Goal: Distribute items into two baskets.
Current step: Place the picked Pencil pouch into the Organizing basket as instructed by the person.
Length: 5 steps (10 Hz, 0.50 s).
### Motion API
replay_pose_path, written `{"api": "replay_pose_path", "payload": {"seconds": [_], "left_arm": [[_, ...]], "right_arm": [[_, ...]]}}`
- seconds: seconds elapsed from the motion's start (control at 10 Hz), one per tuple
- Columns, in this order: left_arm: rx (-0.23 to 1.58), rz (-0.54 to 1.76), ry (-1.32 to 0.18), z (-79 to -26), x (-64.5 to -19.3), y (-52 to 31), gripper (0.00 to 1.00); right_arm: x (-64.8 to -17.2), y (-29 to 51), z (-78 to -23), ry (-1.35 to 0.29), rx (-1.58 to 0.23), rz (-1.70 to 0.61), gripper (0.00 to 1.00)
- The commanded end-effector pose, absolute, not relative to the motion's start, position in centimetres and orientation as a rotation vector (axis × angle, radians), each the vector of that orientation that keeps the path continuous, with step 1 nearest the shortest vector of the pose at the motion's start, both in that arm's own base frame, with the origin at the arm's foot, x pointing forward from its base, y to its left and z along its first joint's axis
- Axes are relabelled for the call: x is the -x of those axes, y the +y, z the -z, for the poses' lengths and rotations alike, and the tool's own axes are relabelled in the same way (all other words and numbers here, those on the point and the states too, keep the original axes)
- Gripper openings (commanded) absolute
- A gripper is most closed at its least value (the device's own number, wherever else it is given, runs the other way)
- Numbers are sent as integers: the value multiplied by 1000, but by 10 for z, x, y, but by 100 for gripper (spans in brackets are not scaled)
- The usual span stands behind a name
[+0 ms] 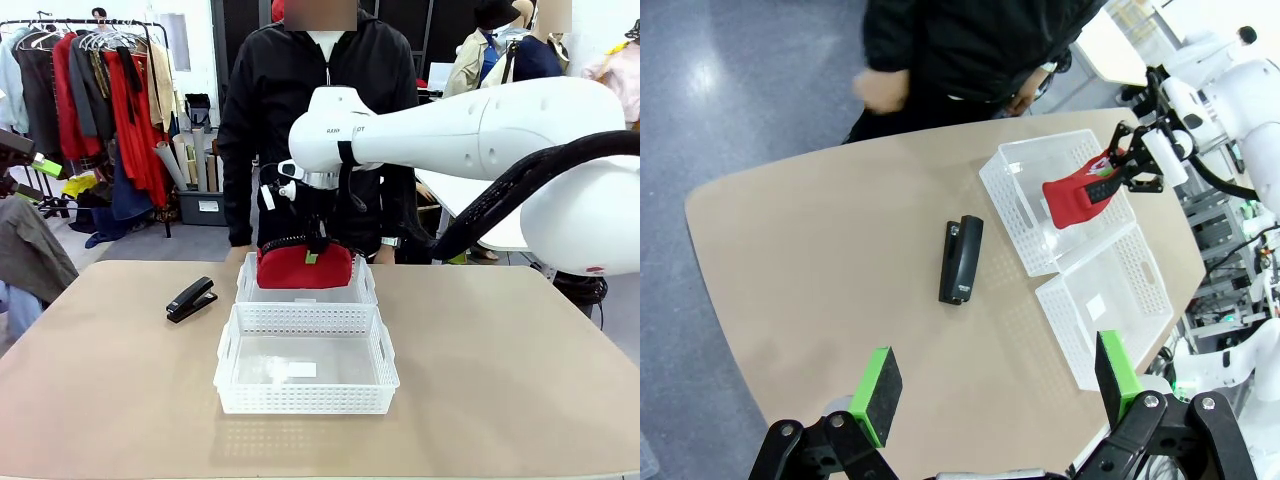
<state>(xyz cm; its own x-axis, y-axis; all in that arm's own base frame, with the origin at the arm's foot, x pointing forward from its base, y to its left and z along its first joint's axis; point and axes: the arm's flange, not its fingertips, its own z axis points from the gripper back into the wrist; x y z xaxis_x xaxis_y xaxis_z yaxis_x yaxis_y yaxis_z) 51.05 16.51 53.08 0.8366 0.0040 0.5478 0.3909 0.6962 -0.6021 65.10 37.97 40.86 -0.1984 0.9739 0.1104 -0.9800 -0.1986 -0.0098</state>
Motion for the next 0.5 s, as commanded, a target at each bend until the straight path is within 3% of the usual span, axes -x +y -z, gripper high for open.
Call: {"api": "replay_pose_path", "payload": {"seconds": [0.0, 0.4], "left_arm": [[787, 225, -557, -532, -510, 165, 100], [787, 225, -557, -532, -510, 165, 100]], "right_arm": [[-665, 392, -404, -58, -70, -1750, 0], [-673, 397, -380, -14, -108, -1748, 0]]}}
